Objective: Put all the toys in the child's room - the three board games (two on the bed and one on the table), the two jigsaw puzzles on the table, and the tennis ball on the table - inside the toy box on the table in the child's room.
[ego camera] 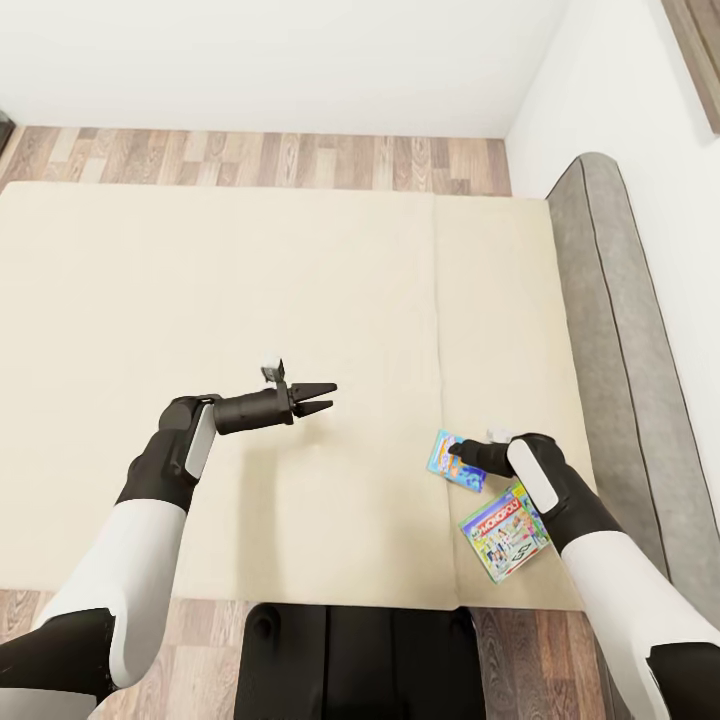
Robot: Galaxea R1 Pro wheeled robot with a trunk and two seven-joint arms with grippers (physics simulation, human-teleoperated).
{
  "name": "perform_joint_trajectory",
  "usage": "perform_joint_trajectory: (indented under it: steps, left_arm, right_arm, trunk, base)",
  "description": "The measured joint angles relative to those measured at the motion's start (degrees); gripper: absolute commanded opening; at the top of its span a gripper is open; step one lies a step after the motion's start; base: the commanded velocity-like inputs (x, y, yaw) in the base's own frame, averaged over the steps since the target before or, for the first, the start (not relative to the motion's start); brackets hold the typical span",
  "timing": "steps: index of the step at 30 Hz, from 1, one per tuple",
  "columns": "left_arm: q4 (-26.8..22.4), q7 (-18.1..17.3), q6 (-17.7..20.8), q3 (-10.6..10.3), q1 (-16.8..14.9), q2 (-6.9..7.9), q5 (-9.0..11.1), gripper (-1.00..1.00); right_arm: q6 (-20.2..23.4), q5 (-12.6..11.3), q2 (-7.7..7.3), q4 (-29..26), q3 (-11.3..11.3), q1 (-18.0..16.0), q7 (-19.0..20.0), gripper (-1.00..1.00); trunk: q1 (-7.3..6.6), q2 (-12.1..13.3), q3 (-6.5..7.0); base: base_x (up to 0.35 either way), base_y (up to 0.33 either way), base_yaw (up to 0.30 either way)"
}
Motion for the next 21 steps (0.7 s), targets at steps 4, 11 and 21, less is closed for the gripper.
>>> perform_joint_trajectory:
  steps: [4, 11, 21]
  left_arm:
    - [0.0, 0.0, 0.0, 0.0, 0.0, 0.0, 0.0, 1.0]
    - [0.0, 0.0, 0.0, 0.0, 0.0, 0.0, 0.0, 1.0]
    - [0.0, 0.01, 0.0, 0.0, 0.0, 0.0, 0.0, 1.0]
  right_arm:
    - [0.18, -0.08, -0.06, -0.22, -0.02, 0.0, 0.04, 1.0]
    - [0.52, -0.07, -0.15, -0.65, -0.01, 0.01, 0.07, 1.0]
    - [0.58, 0.12, -0.12, -0.83, 0.06, 0.0, -0.05, 1.0]
  trunk:
    - [0.0, 0.0, -0.11]
    - [0.0, 0.0, -0.29]
    - [0.0, 0.0, -0.32]
  base:
    - [0.0, 0.0, 0.0]
    - [0.0, 0.0, 0.0]
    - [0.0, 0.0, 0.0]
